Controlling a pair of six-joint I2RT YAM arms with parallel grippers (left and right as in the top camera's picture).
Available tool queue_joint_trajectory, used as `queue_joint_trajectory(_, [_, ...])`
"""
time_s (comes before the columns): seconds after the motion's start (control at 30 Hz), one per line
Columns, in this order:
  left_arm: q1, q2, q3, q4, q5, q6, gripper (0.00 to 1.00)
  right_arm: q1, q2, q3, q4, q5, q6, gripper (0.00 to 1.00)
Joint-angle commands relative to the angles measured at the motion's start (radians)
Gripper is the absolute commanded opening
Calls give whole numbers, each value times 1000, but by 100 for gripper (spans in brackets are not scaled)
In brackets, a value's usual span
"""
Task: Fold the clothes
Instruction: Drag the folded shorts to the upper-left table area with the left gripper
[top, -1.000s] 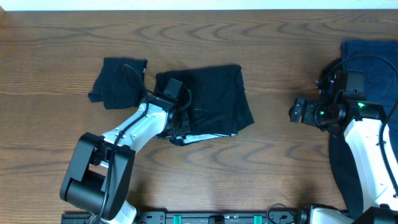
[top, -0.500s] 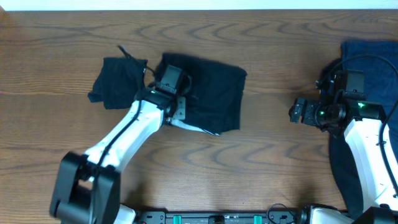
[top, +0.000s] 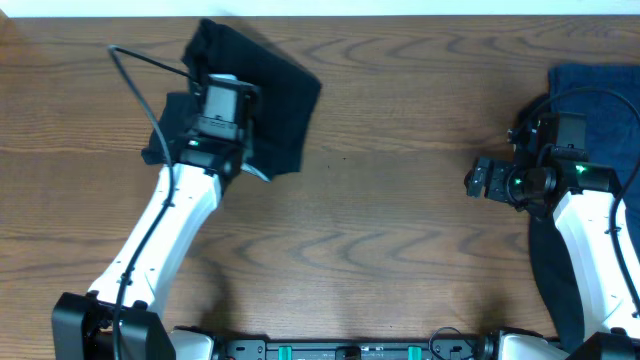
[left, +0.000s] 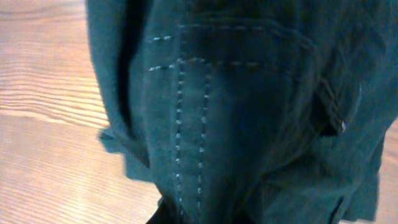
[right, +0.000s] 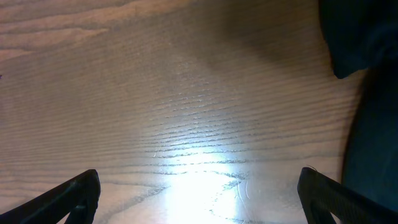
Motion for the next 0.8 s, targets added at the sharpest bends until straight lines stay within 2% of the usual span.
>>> queue_joint_trajectory(0.0, [58,-19,29,38,-48,41,6,-6,0,3,-1,6,-14,99])
queue_joint_trajectory(0.33, [145,-18,28,40,-48,39,6,-6,0,3,-1,6,-14,99])
queue_joint_trajectory(0.63, [202,-5,28,26,-47,-94,6,-6,0,3,-1,6,-14,99])
queue_joint_trajectory(0.77, [219,-3,27,19,-41,-109,6,-6,0,3,-1,6,-14,99])
